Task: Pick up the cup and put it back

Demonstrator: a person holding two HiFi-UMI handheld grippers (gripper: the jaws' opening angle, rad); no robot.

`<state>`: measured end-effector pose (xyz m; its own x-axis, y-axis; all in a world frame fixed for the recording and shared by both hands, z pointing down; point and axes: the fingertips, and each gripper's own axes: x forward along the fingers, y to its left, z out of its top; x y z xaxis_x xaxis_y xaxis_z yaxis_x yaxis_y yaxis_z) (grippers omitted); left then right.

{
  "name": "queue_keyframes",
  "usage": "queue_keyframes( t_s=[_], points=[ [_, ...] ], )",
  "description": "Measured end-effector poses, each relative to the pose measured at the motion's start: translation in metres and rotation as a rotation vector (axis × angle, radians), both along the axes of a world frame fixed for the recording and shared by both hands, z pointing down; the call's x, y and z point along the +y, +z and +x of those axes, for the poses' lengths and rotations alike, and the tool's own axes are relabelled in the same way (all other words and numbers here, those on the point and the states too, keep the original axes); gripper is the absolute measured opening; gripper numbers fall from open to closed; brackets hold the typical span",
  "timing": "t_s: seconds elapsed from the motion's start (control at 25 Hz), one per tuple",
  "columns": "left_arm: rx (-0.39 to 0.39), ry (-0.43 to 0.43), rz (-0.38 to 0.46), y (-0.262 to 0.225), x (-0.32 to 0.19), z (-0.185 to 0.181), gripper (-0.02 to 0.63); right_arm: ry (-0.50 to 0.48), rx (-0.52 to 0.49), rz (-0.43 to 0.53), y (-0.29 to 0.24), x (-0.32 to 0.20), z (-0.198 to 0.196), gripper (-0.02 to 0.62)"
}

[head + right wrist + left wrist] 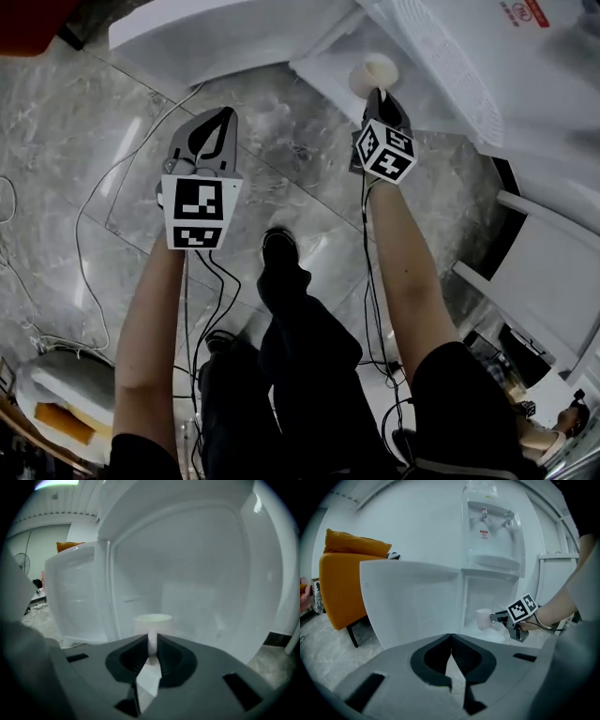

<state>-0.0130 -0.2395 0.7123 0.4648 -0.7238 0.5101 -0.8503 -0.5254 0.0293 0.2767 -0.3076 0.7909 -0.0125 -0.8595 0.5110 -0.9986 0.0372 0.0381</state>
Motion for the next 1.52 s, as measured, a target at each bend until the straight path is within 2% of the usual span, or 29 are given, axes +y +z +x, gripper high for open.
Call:
queue_keyframes(
  t_s=[0.12, 0.32, 0.52, 0.56, 0.6, 0.64, 0.68, 0.76, 0.88, 1.0, 1.28, 1.52],
  points=[
    [0.006, -0.001, 0.005, 0.031, -0.010, 0.002, 0.011, 0.058, -0.015, 0.044, 0.021, -0.025, 0.014, 0.044],
    [0.024, -0.005, 0.000, 0.061, -0.015, 0.005, 0.011, 0.071, 0.000, 0.119, 0.029, -0.049, 0.021, 0.046],
    [0.036, -0.005, 0.004, 0.056, -0.014, 0.003, 0.011, 0.097, -0.044, 0.103, 0.041, -0.045, 0.020, 0.053],
    [0.039, -0.002, 0.007, 0.052, -0.012, 0.002, 0.011, 0.094, -0.056, 0.085, 0.044, -0.044, 0.018, 0.071],
    [0.039, 0.000, 0.009, 0.046, -0.009, -0.001, 0.011, 0.090, -0.065, 0.068, 0.045, -0.042, 0.016, 0.152],
    [0.038, -0.002, 0.009, 0.040, -0.005, -0.005, 0.011, 0.090, -0.070, 0.055, 0.044, -0.039, 0.013, 0.207],
    [0.036, -0.007, 0.007, 0.033, -0.001, -0.009, 0.011, 0.094, -0.074, 0.044, 0.040, -0.035, 0.011, 0.227],
    [0.030, -0.025, -0.006, 0.017, 0.007, -0.018, 0.011, 0.104, -0.076, 0.011, 0.027, -0.023, 0.006, 0.249],
    [0.013, -0.042, -0.028, -0.019, 0.022, -0.028, 0.011, 0.108, -0.091, -0.052, -0.008, 0.003, -0.007, 0.238],
    [0.004, -0.053, -0.037, -0.068, 0.040, -0.034, 0.011, 0.108, -0.119, -0.069, -0.059, 0.034, -0.024, 0.226],
    [0.066, -0.113, -0.058, -0.191, 0.102, -0.045, 0.011, 0.053, -0.182, -0.075, -0.190, 0.123, -0.081, 0.188],
    [0.042, -0.108, -0.009, -0.285, 0.145, -0.076, 0.011, -0.006, -0.209, -0.049, -0.296, 0.175, -0.137, 0.183]
  ],
)
